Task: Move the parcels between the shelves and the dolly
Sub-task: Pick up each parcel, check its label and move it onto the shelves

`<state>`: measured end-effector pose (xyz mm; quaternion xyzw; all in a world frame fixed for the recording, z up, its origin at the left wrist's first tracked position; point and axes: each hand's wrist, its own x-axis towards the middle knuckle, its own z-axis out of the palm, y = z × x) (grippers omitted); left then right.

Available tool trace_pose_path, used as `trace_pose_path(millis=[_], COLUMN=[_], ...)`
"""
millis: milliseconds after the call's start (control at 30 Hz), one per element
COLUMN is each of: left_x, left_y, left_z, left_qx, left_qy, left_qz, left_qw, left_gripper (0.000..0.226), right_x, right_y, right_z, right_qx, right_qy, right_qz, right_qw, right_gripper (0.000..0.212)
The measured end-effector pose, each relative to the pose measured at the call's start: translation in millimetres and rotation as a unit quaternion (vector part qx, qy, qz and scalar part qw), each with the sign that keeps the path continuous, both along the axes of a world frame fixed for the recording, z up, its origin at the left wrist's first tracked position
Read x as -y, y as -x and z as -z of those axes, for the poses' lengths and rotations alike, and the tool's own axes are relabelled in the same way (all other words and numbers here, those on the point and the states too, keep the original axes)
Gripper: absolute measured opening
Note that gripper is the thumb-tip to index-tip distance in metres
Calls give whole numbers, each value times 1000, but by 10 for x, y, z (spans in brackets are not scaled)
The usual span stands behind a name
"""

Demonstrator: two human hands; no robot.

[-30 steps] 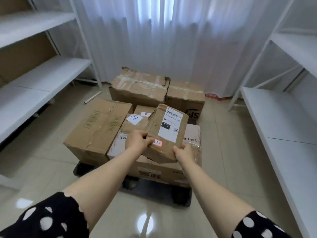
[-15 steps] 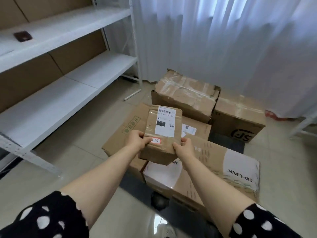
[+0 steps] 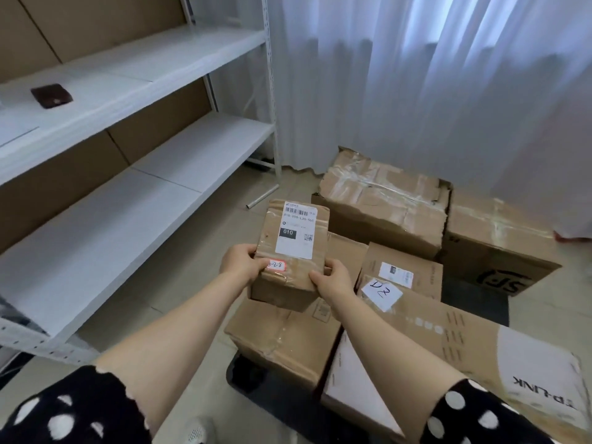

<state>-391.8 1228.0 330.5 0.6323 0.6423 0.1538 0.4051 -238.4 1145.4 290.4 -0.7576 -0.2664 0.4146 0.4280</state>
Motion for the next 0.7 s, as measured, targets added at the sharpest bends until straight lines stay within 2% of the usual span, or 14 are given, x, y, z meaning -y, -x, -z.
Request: trace_pose_path(millis=[300, 500, 700], left_x=[-1569, -2093, -2537], left_y=[636, 324, 76], left_z=[68, -15, -60], left_qx=[4, -1, -16], left_qy=[34, 30, -4], left_qz=[130, 210, 227], left_qw=[991, 977, 974], left_gripper=[28, 34, 27], right_x=[-1122, -1514, -2100], right_y=[932, 831, 626], right_z=[32, -25, 91], right_qx=[-43, -135, -211], right_qy=[16, -12, -19], right_qz=[140, 227, 242], right_qw=[989, 965, 947], right_gripper=[37, 33, 38])
